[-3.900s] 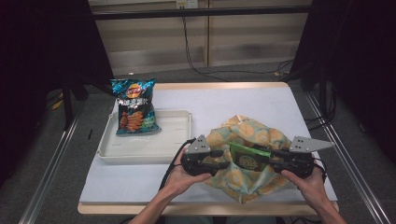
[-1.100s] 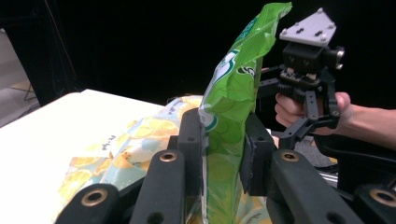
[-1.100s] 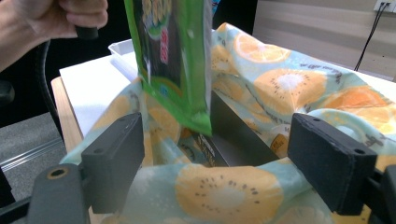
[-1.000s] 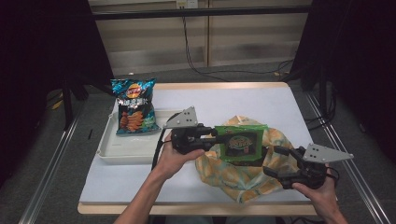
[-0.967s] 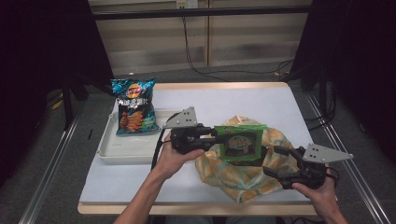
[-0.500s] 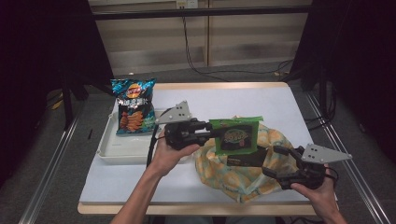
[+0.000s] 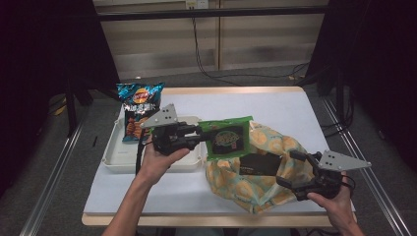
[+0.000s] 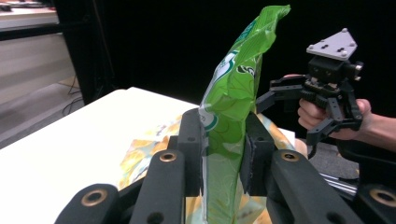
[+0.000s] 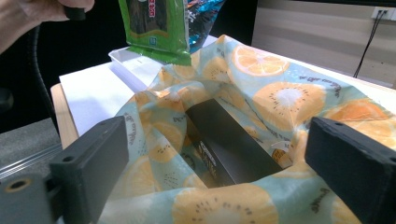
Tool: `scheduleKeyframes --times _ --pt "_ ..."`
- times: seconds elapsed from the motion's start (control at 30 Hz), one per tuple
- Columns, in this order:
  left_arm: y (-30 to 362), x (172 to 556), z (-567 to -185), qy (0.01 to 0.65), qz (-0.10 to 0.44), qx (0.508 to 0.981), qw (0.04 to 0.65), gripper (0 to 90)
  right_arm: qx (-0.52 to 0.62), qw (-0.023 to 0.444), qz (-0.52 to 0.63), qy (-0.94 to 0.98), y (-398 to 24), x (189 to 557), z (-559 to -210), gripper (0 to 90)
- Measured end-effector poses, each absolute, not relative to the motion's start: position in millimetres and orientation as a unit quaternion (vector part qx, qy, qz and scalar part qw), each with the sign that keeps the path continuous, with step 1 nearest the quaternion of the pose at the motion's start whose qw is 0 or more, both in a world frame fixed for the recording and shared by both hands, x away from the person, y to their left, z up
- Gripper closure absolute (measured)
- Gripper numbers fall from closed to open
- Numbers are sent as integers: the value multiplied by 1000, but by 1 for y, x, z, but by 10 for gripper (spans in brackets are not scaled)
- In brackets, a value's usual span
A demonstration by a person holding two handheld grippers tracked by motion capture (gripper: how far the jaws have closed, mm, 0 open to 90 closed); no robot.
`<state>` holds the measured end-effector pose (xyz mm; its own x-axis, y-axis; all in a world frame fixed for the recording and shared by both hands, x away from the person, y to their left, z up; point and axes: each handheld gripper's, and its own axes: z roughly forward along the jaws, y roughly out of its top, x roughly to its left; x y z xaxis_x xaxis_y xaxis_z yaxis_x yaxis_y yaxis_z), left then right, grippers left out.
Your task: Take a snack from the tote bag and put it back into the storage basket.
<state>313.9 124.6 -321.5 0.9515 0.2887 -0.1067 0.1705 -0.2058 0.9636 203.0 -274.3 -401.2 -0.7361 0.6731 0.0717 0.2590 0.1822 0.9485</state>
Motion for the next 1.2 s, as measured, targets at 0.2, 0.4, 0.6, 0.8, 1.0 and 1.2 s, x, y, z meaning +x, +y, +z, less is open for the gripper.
scheduleKeyframes --times 0.2,0.4,0.6,0.8,1.0,1.2 --pt "148 322 -323 170 52 765 618 738 308 179 563 746 -272 199 -404 0" --pt "168 330 -322 182 75 763 616 736 316 194 565 737 -270 198 -403 0" --pt "179 338 -322 197 88 772 598 736 324 210 566 729 -271 198 -407 0" --pt "189 350 -326 207 99 780 582 736 323 214 571 724 -271 197 -405 0" --pt "202 364 -342 225 99 790 562 736 323 218 567 725 -270 197 -407 0" --pt "218 376 -354 252 106 784 557 734 325 220 564 727 -270 199 -409 0"
